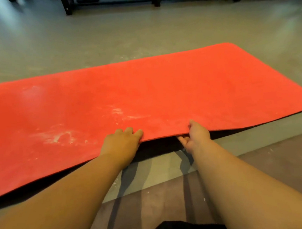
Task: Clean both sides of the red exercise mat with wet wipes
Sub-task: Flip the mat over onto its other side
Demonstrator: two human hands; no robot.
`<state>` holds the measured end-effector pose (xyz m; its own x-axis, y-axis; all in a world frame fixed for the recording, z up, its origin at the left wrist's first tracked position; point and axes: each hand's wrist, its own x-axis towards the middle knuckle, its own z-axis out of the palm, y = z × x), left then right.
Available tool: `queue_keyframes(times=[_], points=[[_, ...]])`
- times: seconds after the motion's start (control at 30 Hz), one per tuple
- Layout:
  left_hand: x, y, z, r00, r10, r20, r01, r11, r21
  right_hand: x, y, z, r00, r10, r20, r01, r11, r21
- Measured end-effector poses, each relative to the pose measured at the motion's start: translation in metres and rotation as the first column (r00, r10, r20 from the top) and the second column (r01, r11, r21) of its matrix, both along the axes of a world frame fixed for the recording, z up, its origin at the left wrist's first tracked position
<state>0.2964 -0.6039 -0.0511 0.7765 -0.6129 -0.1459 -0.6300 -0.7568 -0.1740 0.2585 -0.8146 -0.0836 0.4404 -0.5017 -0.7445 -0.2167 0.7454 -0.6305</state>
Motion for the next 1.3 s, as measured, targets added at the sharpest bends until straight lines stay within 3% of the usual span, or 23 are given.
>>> queue_keyframes(times=[0.1,0.3,0.53,0.67,0.73,0.8,0.97,1.1,1.23,1.3], points=[[0.002,-0.008,0.008,0.998,0.003,0.057,-0.006,0.999,0.043,0.009,-0.020,0.008,0.998,-0.038,0.052,0.036,0.999,0.029],[0.004,-0.035,0.057,0.994,-0.030,0.103,0.028,0.999,0.021,0.011,-0.053,0.054,0.980,-0.081,0.183,0.107,0.985,-0.135],[-0.024,-0.159,0.105,0.978,-0.132,0.163,0.141,0.989,-0.046,-0.026,-0.180,0.138,0.950,0.019,0.311,0.093,0.936,-0.339],[-0.044,-0.239,0.104,0.971,-0.183,0.153,0.203,0.971,-0.129,-0.057,-0.255,0.160,0.941,-0.039,0.336,0.171,0.912,-0.373],[-0.054,-0.274,0.094,0.966,-0.227,0.123,0.244,0.959,-0.146,-0.075,-0.285,0.153,0.947,-0.109,0.303,0.215,0.915,-0.343],[-0.064,-0.301,0.076,0.957,-0.285,0.061,0.291,0.949,-0.120,-0.093,-0.305,0.132,0.977,-0.123,0.177,0.179,0.919,-0.351],[-0.072,-0.330,0.009,0.927,-0.335,-0.166,0.328,0.942,-0.068,-0.113,-0.287,0.052,0.996,0.066,-0.057,-0.071,0.994,-0.087],[-0.075,-0.318,-0.034,0.822,-0.376,-0.428,0.381,0.921,-0.076,-0.103,-0.251,0.003,0.978,0.134,-0.161,-0.134,0.991,0.015],[-0.063,-0.274,-0.052,0.850,-0.305,-0.429,0.343,0.939,0.012,-0.093,-0.247,-0.018,0.987,0.042,-0.156,-0.031,0.997,0.070],[-0.052,-0.253,-0.053,0.882,-0.235,-0.409,0.278,0.959,0.049,-0.092,-0.236,-0.018,0.978,0.096,-0.184,-0.092,0.995,0.031]])
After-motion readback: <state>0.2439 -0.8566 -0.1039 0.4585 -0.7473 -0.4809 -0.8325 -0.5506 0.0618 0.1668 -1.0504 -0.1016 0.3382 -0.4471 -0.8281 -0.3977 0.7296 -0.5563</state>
